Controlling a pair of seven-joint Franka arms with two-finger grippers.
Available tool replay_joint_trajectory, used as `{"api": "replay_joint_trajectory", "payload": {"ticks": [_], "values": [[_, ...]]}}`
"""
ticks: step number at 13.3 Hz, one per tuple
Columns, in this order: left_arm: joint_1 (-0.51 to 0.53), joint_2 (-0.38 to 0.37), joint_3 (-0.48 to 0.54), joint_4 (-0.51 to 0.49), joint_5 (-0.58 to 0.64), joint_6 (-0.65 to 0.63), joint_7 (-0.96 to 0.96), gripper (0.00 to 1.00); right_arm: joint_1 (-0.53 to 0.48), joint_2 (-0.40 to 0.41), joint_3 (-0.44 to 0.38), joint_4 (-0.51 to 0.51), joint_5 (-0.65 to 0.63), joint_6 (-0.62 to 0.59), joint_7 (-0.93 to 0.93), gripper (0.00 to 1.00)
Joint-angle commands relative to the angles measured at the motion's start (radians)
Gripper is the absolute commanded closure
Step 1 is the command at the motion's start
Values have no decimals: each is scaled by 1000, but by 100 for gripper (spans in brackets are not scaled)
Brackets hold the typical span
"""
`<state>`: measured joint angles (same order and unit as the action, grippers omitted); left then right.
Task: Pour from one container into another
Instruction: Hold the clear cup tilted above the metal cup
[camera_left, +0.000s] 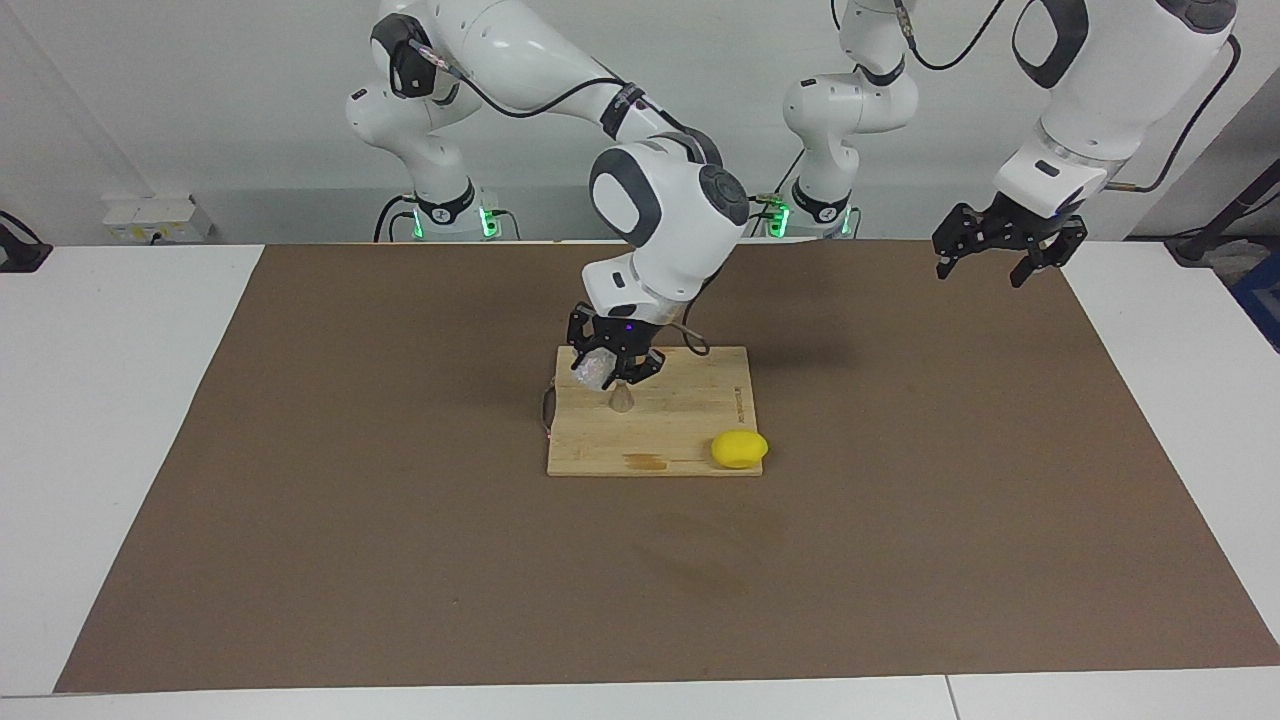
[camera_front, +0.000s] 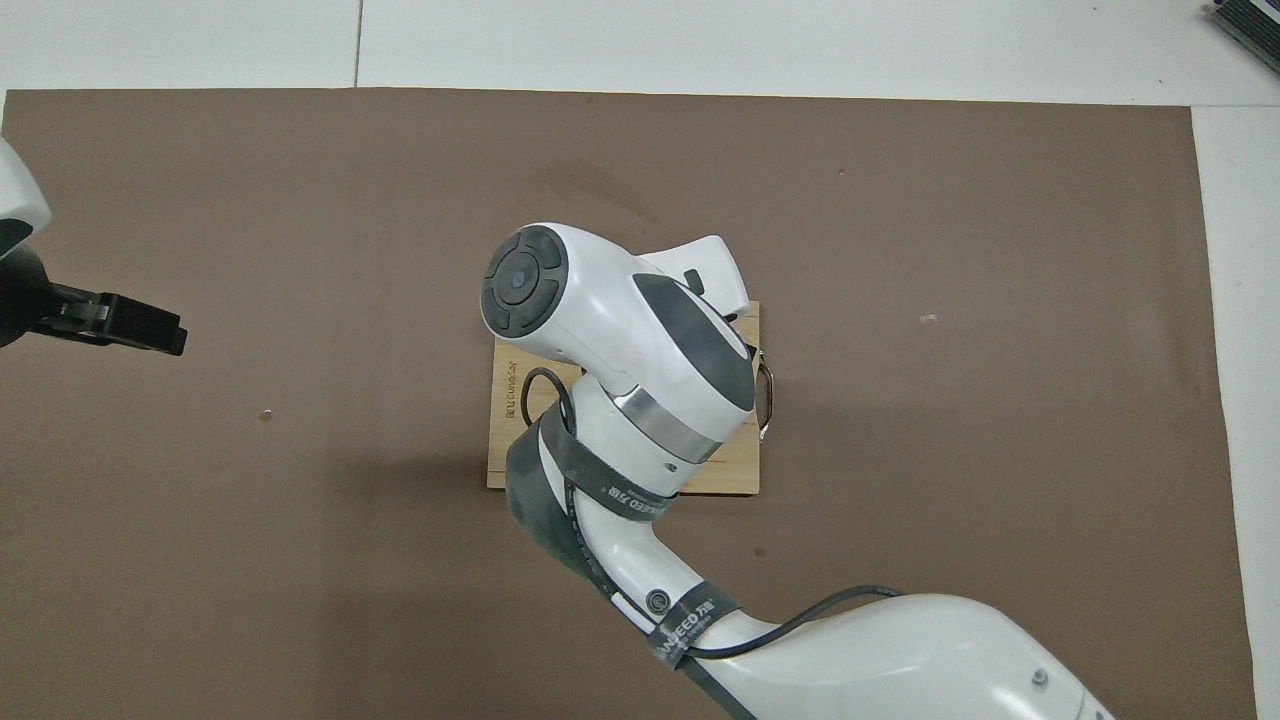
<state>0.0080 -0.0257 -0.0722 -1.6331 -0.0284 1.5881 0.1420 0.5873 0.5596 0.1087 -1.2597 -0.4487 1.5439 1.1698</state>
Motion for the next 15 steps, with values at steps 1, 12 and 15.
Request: {"api": "replay_joint_trajectory", "payload": {"ticks": [1,12,15], "values": [[0,-13,2,-1,18,-19,-5,0,8,2,8,-17,-53,22,-24,100],[0,-13,2,-1,18,-19,-5,0,-17,-3,12,-3,37,18,-28,100],[0,-13,2,-1,18,-19,-5,0,-58,-12,12,-3,103,16,-28,100]]}}
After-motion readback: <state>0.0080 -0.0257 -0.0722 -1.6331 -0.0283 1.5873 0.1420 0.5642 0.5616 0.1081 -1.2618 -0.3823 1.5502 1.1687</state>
